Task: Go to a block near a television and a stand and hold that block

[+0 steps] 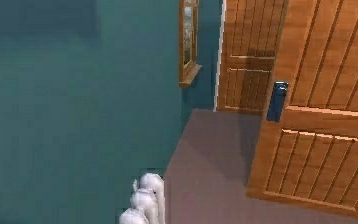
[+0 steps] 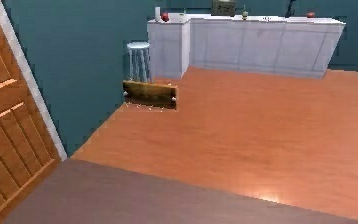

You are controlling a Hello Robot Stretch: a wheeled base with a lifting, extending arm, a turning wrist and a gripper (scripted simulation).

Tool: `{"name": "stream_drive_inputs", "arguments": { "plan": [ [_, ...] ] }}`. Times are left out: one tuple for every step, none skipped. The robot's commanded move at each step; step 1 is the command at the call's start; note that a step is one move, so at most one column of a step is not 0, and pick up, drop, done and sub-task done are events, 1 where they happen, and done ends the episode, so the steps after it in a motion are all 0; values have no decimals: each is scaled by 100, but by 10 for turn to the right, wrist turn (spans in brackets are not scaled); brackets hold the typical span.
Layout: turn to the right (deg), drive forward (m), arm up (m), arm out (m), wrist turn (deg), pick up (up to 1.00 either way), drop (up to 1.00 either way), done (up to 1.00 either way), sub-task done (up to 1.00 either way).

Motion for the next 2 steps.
{"name": "stream_drive_inputs", "arguments": {
  "plan": [
    [120,0,0,0,0,0,0,0,0],
    [0,100,0,0,0,0,0,0,0]
  ]
}}
